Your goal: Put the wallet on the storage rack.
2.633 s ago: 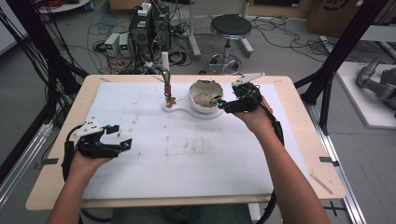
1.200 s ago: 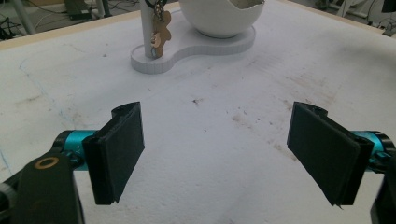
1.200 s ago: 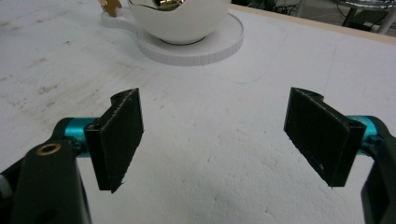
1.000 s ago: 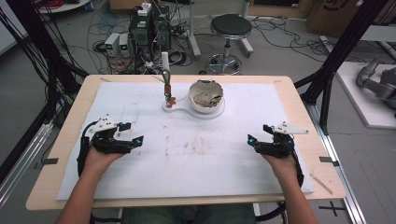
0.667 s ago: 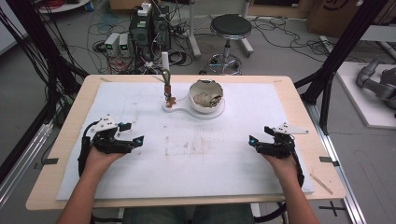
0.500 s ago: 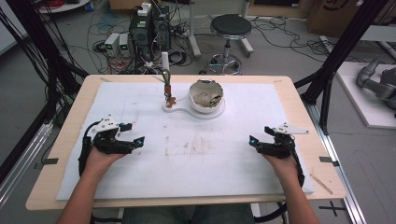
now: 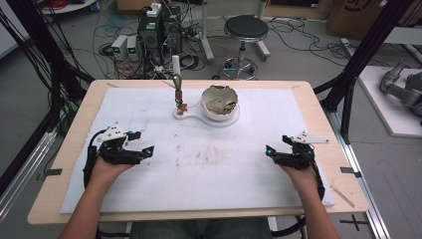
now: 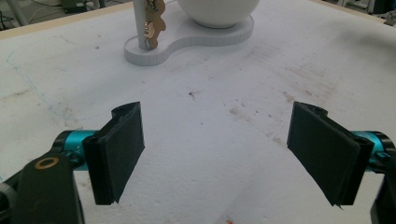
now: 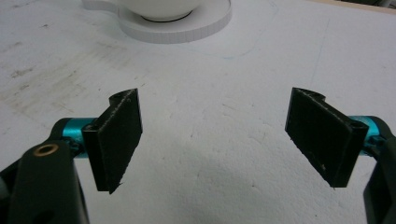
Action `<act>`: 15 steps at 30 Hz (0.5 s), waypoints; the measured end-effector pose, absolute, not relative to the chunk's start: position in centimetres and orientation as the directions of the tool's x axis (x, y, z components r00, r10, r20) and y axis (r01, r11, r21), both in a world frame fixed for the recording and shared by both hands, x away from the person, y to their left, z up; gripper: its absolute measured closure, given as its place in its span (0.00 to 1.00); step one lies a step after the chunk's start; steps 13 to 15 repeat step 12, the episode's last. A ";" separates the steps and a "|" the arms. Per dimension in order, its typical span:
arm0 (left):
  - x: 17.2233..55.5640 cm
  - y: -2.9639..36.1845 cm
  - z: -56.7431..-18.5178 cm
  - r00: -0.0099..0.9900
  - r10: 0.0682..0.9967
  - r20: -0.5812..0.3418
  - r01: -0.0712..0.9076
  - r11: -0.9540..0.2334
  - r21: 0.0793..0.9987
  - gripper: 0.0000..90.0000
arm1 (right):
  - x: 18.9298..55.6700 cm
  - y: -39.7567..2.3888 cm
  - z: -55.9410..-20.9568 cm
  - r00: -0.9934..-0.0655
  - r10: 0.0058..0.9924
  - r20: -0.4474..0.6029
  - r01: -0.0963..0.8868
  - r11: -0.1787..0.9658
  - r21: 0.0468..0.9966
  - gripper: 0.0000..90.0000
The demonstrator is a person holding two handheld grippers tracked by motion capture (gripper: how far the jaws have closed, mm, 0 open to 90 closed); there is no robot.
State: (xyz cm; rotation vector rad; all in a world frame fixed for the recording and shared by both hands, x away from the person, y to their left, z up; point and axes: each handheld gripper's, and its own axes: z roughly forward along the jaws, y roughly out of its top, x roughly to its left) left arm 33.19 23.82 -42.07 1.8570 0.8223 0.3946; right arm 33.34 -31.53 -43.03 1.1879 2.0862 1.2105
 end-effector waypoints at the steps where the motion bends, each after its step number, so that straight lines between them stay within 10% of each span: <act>1: 33.2 23.8 -42.1 0.712 0.695 -0.098 0.361 -0.243 0.900 0.21 | 33.3 -31.5 -43.0 -0.529 0.848 0.040 0.456 0.245 0.855 0.21; 15: 33.3 24.0 -42.1 0.705 0.701 -0.105 0.372 -0.240 0.896 0.21 | 33.5 -31.5 -43.2 -0.535 0.844 0.034 0.459 0.257 0.851 0.21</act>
